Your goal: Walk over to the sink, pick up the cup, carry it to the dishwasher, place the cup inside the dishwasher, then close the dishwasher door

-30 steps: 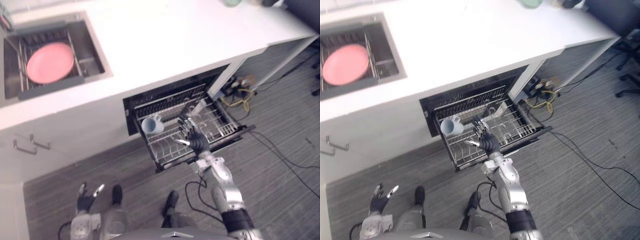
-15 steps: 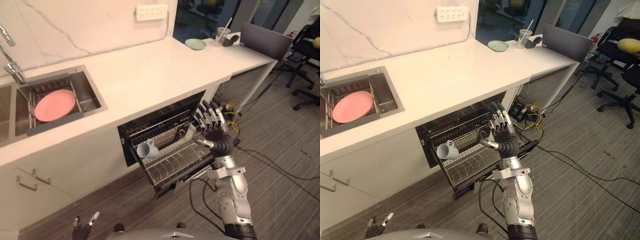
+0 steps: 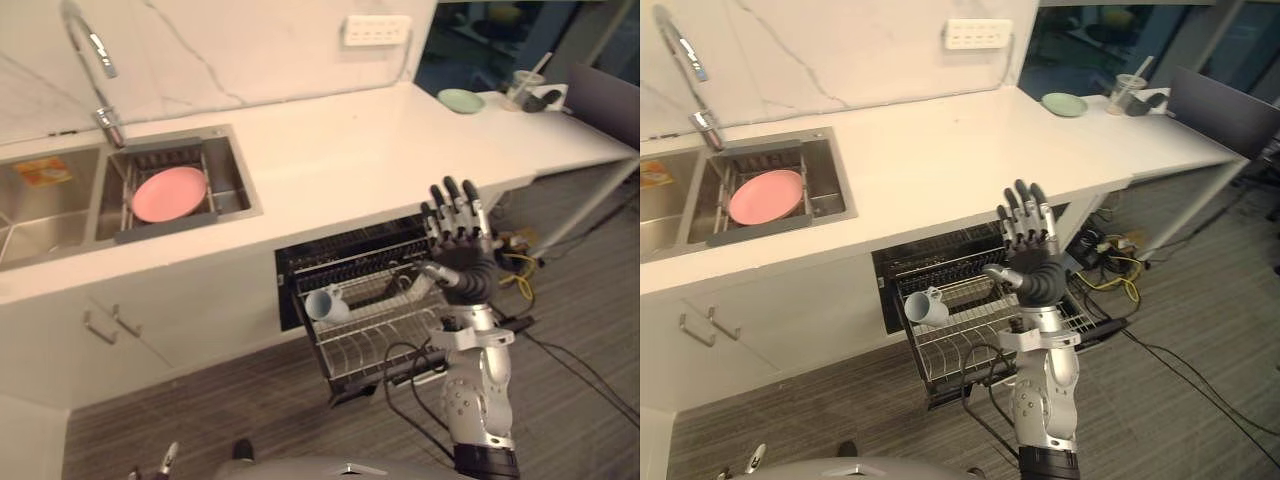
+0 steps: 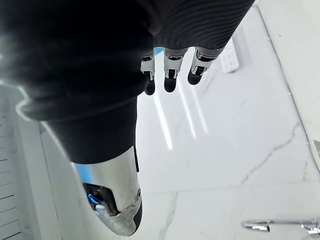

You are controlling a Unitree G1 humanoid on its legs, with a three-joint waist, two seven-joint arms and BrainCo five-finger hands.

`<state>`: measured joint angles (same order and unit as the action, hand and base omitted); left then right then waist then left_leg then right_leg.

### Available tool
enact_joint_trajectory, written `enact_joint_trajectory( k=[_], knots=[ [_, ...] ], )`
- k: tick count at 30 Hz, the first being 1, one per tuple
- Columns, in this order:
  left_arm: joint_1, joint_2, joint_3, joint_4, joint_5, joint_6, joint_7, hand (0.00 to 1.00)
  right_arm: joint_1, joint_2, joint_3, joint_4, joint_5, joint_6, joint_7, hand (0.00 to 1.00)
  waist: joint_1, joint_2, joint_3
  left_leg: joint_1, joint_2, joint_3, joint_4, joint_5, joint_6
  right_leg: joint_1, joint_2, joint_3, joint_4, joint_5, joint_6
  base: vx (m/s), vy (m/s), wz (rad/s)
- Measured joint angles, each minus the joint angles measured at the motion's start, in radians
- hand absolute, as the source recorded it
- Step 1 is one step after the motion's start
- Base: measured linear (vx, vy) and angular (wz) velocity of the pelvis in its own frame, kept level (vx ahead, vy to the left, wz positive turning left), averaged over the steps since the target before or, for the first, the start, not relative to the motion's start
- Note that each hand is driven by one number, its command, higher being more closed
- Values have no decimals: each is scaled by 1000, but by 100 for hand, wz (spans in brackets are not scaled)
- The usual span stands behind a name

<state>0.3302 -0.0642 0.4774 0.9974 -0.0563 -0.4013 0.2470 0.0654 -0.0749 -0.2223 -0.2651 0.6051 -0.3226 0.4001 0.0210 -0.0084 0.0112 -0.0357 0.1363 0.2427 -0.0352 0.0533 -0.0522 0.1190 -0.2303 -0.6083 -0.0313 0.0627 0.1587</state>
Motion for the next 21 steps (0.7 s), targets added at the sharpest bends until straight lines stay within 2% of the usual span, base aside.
enact_joint_trajectory(
  k=[1, 2, 5, 6, 7, 8, 9, 10, 11, 12, 13, 15, 16, 19, 21],
  knots=[
    [4, -2, -3, 0, 1, -4, 0, 0, 0, -14, -24, 6, 6, -6, -2, 0, 3, 3, 0, 6, -3, 0, -1, 16, -25, 11, -10, -12, 12, -6, 8, 63, 136, 91],
    [10, -3, -9, 0, 7, -6, 0, 0, 0, -27, -53, 12, 22, -11, -9, 0, 5, 3, 0, 27, -34, -21, -23, 26, -26, 31, -40, -28, 30, -8, 12, 81, 242, 67],
    [7, 0, -35, 0, 54, -11, -13, 0, 0, -22, -74, 12, 16, -47, -23, 0, 1, 6, 5, 42, -98, -56, -50, 23, 10, 26, -119, -30, 122, -8, 12, 53, 228, 50],
    [1, 7, -60, -1, 65, -9, -23, 0, 0, -17, -74, 12, 14, -50, -42, 0, 4, 13, 9, 46, -117, -54, -50, 17, 25, -5, -165, -16, 213, -5, 3, 33, 239, 37],
    [-7, 9, -78, -1, 72, -2, -36, 0, 2, -13, -72, 12, 7, -52, -54, 0, 3, 28, 17, 60, -131, -52, -50, 13, 43, -32, -207, -3, 315, 10, -48, 32, 237, 33],
    [-9, 13, -91, -1, 74, 3, -39, 0, 4, -12, -71, 12, -1, -52, -62, 0, 2, 33, 18, 65, -135, -52, -50, 10, 49, -50, -225, -1, 367, 19, -101, 35, 225, 35],
    [-13, 26, -108, -1, 86, 11, -44, 0, 6, -11, -61, 16, -7, -52, -72, 0, -2, 36, 20, 70, -138, -59, -50, 4, 59, -89, -236, 53, 446, 12, -188, 29, 183, 41],
    [-17, 48, -125, 0, 101, 21, -44, 0, 11, -1, -44, 16, -22, -52, -81, 0, -15, 32, 28, 62, -136, -88, -50, 3, 64, -118, -181, 156, 481, -60, -134, 29, 141, 55],
    [-23, 67, -130, 0, 104, 27, -44, 0, 17, 6, -37, 12, -28, -53, -84, 0, -27, 26, 26, 53, -134, -109, -50, 5, 68, -121, -132, 203, 478, -101, -106, 21, 47, 85],
    [-35, 104, -130, -1, 113, 32, -46, 0, 32, 20, -27, -1, -49, -56, -91, 0, -47, -11, 32, 36, -130, -125, -50, 8, 73, -125, -30, 285, 449, -174, -72, 40, -38, 90],
    [-38, 131, -127, 3, 127, 36, -52, 0, 53, 28, -23, -17, -54, -56, -106, 0, -55, -49, 34, 29, -131, -130, -50, 12, 76, -121, 59, 334, 385, -212, -65, 47, -66, 75],
    [-38, 132, -130, 25, 147, 46, -55, 0, 66, 23, -31, -44, -50, -60, -113, 0, -45, -64, 31, 17, -137, -128, -50, 18, 72, -105, 130, 355, 271, -222, -92, 62, -67, 8],
    [-27, 118, -133, 35, 149, 46, -54, 0, 71, 24, -37, -52, -39, -70, -112, 0, -49, -63, 32, 15, -147, -128, -50, 22, 72, -83, 137, 379, 218, -218, -101, 62, -36, -12],
    [-26, 114, -134, 33, 149, 45, -48, 0, 74, 24, -45, -55, -1, -71, -110, 0, -56, -60, 33, 16, -154, -128, -49, 27, 65, -70, 141, 420, 186, -218, -102, 72, -25, 0],
    [-38, 84, -121, 29, 149, 38, -50, 0, 99, 28, -53, -93, 19, -71, -98, 0, -57, -29, 32, 17, -153, -128, -50, 30, 73, -68, 140, 431, 185, -218, -102, 38, -22, -1]
  ],
)
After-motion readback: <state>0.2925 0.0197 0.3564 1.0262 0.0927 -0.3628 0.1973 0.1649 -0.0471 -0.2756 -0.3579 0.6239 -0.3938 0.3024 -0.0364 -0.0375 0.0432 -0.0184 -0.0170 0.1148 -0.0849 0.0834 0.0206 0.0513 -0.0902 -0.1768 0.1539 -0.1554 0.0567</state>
